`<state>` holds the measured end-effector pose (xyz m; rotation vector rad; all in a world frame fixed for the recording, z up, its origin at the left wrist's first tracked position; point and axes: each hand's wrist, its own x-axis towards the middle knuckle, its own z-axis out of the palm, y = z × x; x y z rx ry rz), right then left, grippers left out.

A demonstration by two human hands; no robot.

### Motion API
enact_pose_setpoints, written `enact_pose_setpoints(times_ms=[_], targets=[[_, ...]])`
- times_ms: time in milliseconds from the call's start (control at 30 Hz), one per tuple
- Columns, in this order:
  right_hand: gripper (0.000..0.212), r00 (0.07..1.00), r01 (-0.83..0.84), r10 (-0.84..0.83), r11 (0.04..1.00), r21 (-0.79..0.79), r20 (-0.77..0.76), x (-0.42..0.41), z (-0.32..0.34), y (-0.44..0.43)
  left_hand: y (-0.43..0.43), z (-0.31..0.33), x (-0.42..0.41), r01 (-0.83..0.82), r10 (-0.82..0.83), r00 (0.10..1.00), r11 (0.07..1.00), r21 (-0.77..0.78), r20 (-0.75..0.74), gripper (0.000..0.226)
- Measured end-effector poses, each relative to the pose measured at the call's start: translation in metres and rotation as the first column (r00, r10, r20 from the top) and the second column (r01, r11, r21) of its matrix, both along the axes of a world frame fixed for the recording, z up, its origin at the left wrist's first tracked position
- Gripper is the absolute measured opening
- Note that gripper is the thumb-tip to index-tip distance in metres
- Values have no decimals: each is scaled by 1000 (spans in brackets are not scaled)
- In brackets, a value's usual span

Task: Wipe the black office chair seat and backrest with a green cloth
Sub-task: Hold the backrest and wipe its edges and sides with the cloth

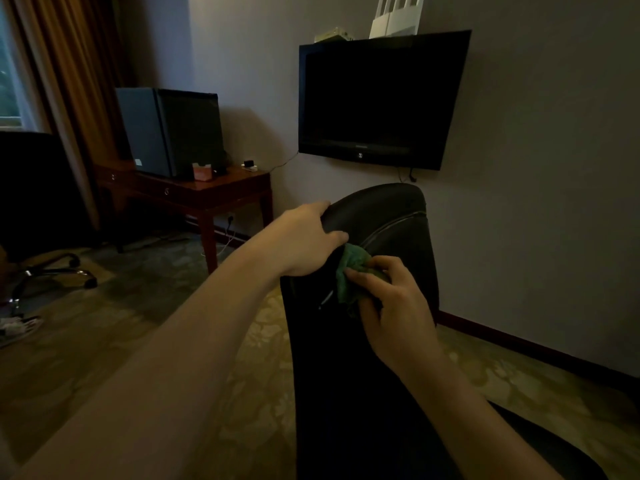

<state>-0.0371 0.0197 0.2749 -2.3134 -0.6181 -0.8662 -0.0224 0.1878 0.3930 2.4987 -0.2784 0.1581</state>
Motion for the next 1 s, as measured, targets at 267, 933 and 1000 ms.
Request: enact_pose_setpoints(times_ms=[267,933,1000], targets=[[48,968,140,-138,990,-3,-208,33,8,-20,-1,3,3,18,-17,1000,996,86,-5,61],[36,993,113,-113,994,-1,-40,43,10,-12,0,3,3,-22,24,1000,986,166,-10,61],[38,982,151,-150,989,-6,-117,47,16,-14,-1,3,2,-24,26,1000,988,155,-15,61]])
